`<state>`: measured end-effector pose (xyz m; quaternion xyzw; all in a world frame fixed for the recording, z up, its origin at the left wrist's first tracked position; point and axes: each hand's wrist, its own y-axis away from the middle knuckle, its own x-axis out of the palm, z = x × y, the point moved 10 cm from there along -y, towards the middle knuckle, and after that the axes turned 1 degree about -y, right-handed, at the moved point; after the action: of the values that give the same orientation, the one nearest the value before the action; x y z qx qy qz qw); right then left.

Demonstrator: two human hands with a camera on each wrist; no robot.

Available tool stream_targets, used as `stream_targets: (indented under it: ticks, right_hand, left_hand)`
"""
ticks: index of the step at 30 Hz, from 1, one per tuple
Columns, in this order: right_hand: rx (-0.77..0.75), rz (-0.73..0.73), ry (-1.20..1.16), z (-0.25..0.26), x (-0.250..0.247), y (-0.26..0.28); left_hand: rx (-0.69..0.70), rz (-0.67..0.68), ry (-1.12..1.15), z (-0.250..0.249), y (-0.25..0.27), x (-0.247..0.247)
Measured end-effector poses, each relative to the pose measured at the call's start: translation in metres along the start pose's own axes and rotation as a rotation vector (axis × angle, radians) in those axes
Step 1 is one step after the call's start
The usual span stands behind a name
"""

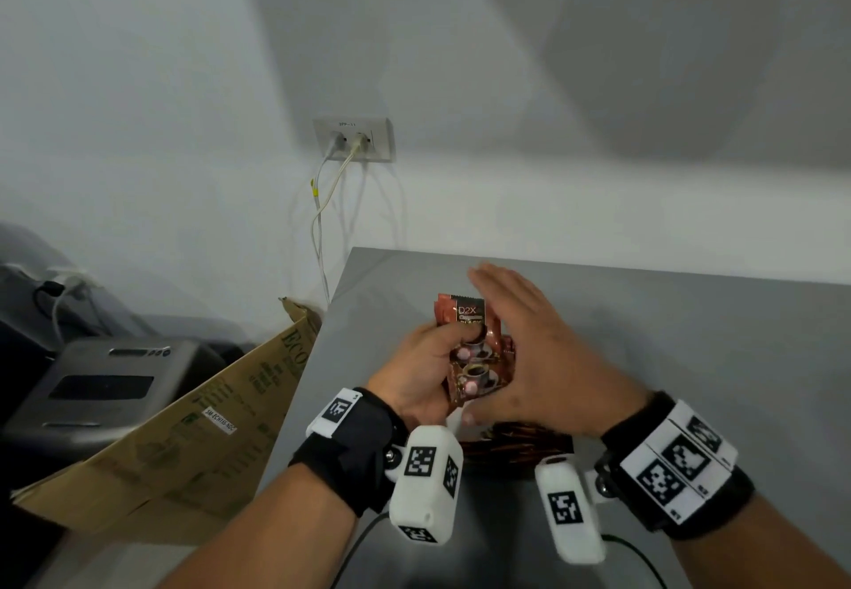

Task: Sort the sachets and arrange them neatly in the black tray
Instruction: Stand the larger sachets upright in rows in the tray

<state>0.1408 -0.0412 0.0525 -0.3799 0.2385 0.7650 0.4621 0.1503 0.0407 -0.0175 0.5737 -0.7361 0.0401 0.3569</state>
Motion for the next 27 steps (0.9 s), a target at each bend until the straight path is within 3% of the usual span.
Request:
stream_targets:
  ticks: [3, 6, 14, 16, 19, 23, 27]
  right_hand:
    - [-0.064, 0.06, 0.198, 0.013, 0.003, -0.005]
    - [-0.068, -0.026, 0.114, 0.013, -0.005, -0.008]
    - [-0.155, -0.002, 0.112, 0.021, 0.009, -0.01]
    - [-0.104, 0.012, 0.004, 0.017, 0.004, -0.011]
    - [0.067, -0.111, -0.297, 0.001, -0.03, -0.014]
    - [0.085, -0.151, -0.311, -0.006, -0.051, -0.017]
    - [0.11, -0.262, -0.349, -0.019, -0.066, -0.013]
  left_hand:
    - [0.002, 0.057, 0.025, -0.004, 0.002, 0.01]
    - [-0.005, 0.114, 0.038, -0.004, 0.006, 0.017]
    - [0.058, 0.147, 0.062, -0.01, 0.01, 0.018]
    - [0.085, 0.126, 0.042, -0.016, 0.008, 0.014]
    - [0.17, 0.096, -0.04, -0.031, 0.004, 0.009]
    - [0.264, 0.065, -0.184, -0.044, 0.001, 0.013]
    - [0.257, -0.018, -0.242, -0.043, -0.006, 0.003]
